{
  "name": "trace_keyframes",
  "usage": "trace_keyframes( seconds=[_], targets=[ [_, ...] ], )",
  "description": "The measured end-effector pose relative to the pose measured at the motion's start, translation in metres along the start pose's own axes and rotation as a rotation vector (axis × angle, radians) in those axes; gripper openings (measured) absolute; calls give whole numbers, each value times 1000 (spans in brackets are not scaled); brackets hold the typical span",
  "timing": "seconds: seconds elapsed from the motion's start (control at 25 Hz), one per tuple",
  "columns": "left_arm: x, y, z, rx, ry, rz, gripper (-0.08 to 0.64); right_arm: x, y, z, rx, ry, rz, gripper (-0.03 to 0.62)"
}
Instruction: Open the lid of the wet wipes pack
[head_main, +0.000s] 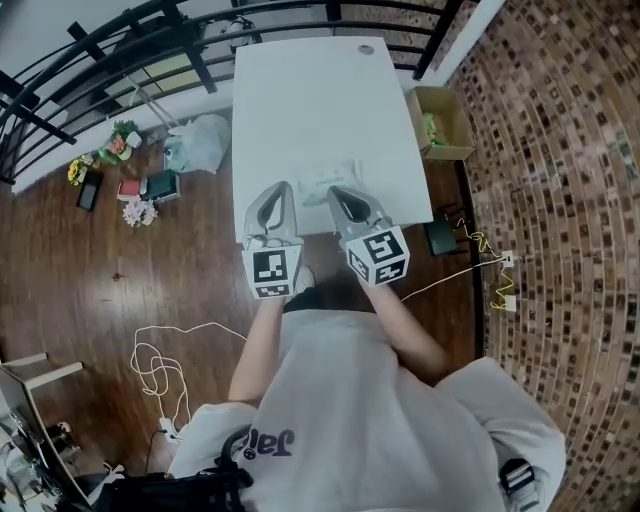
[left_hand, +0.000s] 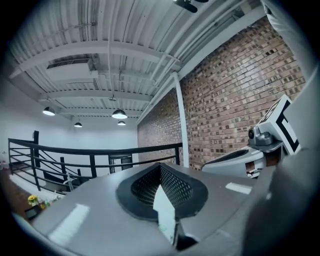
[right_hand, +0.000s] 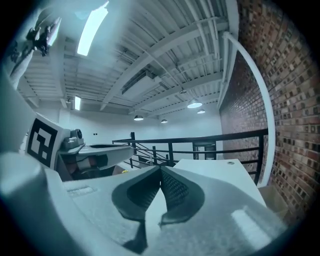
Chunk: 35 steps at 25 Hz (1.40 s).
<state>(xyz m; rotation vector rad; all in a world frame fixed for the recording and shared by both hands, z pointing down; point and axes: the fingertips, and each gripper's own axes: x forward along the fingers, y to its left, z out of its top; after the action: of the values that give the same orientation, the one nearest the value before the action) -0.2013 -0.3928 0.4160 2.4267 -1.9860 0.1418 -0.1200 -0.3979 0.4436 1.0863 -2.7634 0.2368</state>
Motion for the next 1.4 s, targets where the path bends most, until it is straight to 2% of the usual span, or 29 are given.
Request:
trace_keyframes(
  seconds=[0.16, 0.36, 0.68, 0.84, 0.92, 1.08, 1.16, 1.32, 1.4],
  targets=[
    [28, 11, -18, -25, 39, -68, 17, 23, -12, -3, 12, 26, -57, -12],
    [54, 3, -60, -69, 144, -129, 17, 25, -35, -37, 78, 114, -98, -12],
    [96, -1, -126, -92, 291, -149, 17, 45, -57, -84, 150, 183, -62, -12],
    [99, -11, -169, -87, 440, -176, 17, 47, -62, -111, 192, 225, -58, -12],
    [98, -14, -187, -96, 483, -187, 17, 47, -63, -122, 228, 233, -60, -12],
    [99, -17, -205, -101, 517, -206, 17, 51, -63, -141, 336, 237, -54, -9],
    [99, -20, -213, -98, 536, -212, 17, 51, -63, -149, 406, 235, -50, 24],
    [98, -24, -225, -93, 575, -228, 17, 55, -62, -161, 472, 243, -40, 50],
    [98, -26, -230, -97, 584, -237, 17, 59, -63, -163, 540, 228, -38, 62]
  ],
)
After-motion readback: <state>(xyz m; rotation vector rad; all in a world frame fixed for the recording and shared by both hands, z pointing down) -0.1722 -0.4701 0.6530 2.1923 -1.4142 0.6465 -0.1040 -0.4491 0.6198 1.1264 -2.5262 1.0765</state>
